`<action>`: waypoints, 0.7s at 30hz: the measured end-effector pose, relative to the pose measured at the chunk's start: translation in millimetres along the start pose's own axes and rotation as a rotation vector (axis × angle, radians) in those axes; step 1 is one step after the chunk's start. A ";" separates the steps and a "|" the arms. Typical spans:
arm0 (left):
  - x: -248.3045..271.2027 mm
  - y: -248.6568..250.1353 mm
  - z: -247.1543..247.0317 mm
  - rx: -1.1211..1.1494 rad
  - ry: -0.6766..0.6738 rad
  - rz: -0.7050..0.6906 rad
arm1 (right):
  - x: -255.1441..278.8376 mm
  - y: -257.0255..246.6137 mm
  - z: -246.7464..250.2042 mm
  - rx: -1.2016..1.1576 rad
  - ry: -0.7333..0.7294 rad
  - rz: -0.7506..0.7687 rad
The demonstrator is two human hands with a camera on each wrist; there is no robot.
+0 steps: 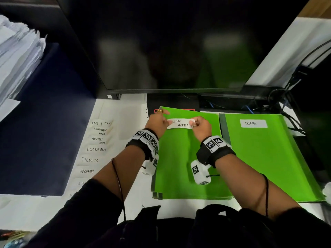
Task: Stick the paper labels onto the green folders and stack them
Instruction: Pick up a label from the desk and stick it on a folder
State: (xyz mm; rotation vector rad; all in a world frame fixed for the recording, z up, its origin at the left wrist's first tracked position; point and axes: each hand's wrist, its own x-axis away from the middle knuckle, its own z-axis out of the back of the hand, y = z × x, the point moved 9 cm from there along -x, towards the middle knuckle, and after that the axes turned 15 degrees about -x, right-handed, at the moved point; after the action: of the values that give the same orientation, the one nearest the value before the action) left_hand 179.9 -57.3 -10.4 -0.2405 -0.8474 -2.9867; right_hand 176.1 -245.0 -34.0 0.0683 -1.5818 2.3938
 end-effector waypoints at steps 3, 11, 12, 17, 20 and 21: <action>-6.1 7.9 -12.1 0.029 -0.024 0.070 | -8.6 12.9 18.8 -0.046 0.043 -0.044; -22.6 21.0 -35.0 -0.083 -0.096 0.121 | -22.4 27.3 33.9 -0.072 0.092 -0.049; -24.0 21.5 -36.3 -0.112 -0.103 0.121 | -23.3 28.1 34.0 -0.070 0.089 -0.049; -24.9 21.9 -40.7 -0.169 -0.116 0.124 | -25.8 32.0 28.5 -0.029 0.070 -0.043; -25.6 21.8 -42.9 -0.203 -0.121 0.113 | -24.4 31.9 26.8 -0.002 0.071 -0.038; -25.8 22.2 -43.4 -0.211 -0.122 0.109 | -23.4 31.6 26.5 0.010 0.071 -0.042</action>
State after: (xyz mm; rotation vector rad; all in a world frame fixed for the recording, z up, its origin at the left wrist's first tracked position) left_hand 200.7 -99.4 -39.3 -0.4622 -0.5068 -2.9815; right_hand 187.9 -285.3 -56.0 0.0175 -1.5218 2.3461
